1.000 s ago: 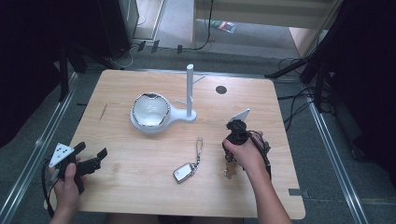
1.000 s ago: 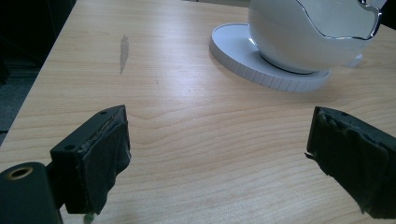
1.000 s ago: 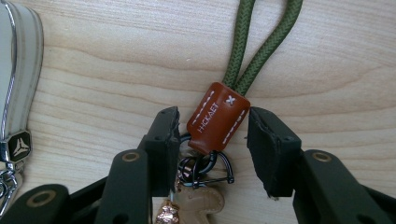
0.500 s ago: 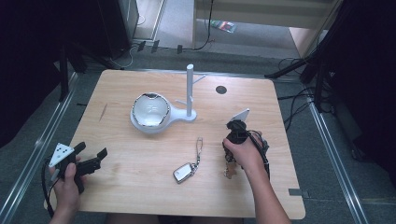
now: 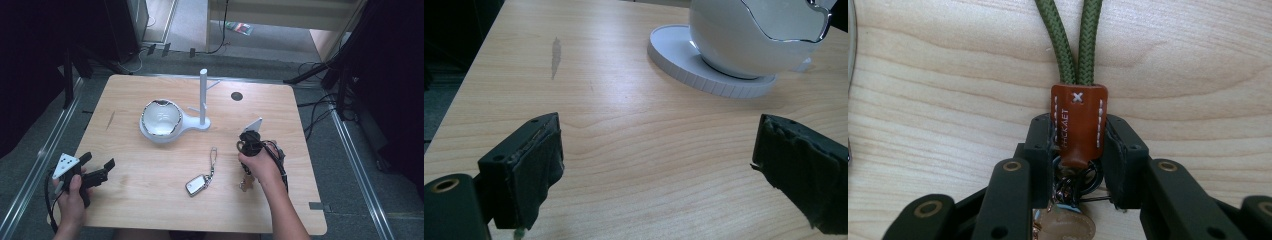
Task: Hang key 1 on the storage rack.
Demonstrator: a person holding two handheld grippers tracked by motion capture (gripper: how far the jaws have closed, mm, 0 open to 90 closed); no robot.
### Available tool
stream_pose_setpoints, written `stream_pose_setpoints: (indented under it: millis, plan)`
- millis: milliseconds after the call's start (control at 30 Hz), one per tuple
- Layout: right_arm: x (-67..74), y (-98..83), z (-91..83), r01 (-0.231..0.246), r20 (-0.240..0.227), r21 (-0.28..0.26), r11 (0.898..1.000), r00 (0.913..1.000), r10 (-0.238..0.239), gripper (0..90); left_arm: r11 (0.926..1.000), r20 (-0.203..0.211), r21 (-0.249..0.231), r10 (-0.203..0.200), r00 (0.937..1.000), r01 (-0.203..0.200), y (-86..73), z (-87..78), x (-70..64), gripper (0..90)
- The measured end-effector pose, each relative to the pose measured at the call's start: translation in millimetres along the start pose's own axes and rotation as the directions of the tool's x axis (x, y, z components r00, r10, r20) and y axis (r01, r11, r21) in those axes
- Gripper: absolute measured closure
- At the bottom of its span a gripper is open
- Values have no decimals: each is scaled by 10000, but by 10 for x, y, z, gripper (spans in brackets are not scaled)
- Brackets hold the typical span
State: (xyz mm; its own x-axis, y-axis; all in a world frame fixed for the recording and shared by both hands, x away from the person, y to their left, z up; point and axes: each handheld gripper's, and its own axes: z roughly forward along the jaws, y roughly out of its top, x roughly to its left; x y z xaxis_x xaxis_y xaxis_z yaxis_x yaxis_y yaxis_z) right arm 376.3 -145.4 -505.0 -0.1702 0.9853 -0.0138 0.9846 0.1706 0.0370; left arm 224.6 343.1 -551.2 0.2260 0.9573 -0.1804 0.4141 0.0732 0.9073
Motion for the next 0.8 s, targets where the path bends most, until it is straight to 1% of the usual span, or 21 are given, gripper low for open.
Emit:
stream_pose_setpoints:
  millis: [100, 200, 300, 367, 467, 533, 600, 633, 667, 700, 733, 767, 800]
  plan:
    - [8, 34, 3, 218, 34, 272, 9994, 9998, -219, 677, 10000, -7, 10, 29, 10000, -29, 0, 0, -1, 70]
    - [15, 40, 3, 444, 68, 289, 9986, 9990, -446, 680, 10000, -8, 22, 14, 10000, -14, 1, 2, -1, 70]
    - [9, 31, 3, 485, 40, 187, 9986, 9988, -486, 692, 10000, -20, 21, 33, 10000, -33, 1, 3, -3, 70]
    - [10, 27, 0, 397, 17, 181, 9990, 9992, -398, 695, 10000, -11, 13, 37, 10000, -37, 1, 2, -3, 71]
    - [9, -15, -1, 363, 8, -136, 9992, 9993, -363, 705, 10000, -26, 25, 25, 10000, -25, 1, 2, -3, 71]
    - [-6, -37, -6, 433, -36, -285, 9987, 9990, -434, 708, 10000, -1, 14, 19, 10000, -19, 1, 2, 0, 70]
    - [-35, -55, -9, 280, -285, -430, 9987, 9992, -292, 710, 10000, -10, -15, -32, 10000, 32, 0, -1, 1, 71]
    - [-66, -70, -11, 238, -394, -586, 9980, 9989, -261, 711, 10000, -10, -15, -32, 10000, 32, 0, -1, 1, 71]
    - [-87, -85, -14, 177, -447, -726, 9972, 9988, -209, 711, 10000, 7, -12, -38, 10000, 38, 0, -2, 3, 70]
    - [-87, -85, -14, 177, -447, -726, 9972, 9988, -209, 711, 10000, 18, -23, -45, 10000, 45, 0, -2, 4, 70]
    - [-118, -117, -31, 114, -629, -1086, 9940, 9979, -183, 712, 10000, 29, -39, -53, 10000, 53, 0, -1, 4, 71]
    - [-118, -117, -31, 114, -629, -1086, 9940, 9979, -183, 712, 10000, 30, -38, -55, 10000, 55, 0, -1, 5, 71]
    - [-131, -146, -73, 139, -570, -1545, 9879, 9981, -229, 712, 10000, 20, -16, -49, 10000, 49, 0, -1, 5, 71]
